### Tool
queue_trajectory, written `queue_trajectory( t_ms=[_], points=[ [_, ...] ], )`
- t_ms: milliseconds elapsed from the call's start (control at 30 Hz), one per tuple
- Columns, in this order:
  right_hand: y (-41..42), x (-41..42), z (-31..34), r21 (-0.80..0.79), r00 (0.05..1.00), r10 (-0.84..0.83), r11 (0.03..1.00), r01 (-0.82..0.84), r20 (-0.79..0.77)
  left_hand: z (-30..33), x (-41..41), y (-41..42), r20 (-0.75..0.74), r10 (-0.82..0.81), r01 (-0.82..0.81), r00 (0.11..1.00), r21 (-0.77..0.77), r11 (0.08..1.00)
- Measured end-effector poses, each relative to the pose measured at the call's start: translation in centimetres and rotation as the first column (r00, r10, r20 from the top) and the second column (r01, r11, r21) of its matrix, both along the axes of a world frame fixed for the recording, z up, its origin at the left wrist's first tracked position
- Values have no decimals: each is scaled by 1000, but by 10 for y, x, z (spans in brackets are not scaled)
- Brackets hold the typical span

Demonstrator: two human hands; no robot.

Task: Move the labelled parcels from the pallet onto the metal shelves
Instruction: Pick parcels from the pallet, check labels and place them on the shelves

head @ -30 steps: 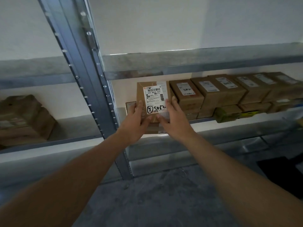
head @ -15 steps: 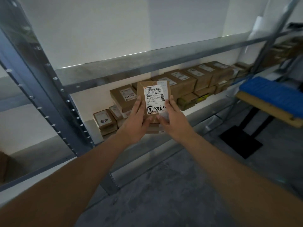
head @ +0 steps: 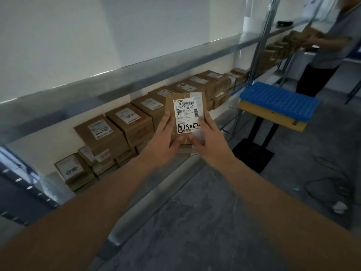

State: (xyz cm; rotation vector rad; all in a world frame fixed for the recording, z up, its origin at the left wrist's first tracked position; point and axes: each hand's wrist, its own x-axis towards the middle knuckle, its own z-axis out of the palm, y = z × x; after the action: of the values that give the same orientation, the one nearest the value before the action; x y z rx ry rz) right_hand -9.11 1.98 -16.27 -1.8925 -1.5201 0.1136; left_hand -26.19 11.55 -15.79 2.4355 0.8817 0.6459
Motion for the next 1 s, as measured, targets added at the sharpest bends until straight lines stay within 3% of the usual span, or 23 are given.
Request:
queue_trajectory(
  t_ms=[633, 1000],
  points=[
    [-6, 216, -4, 23, 978, -204, 978, 205, -40, 9, 240, 34, -19, -220, 220, 975, 27, 975],
    [46, 309, -2, -2, 923, -382, 924, 382, -46, 9, 361, 107, -18, -360, 360, 933, 35, 932]
  ],
)
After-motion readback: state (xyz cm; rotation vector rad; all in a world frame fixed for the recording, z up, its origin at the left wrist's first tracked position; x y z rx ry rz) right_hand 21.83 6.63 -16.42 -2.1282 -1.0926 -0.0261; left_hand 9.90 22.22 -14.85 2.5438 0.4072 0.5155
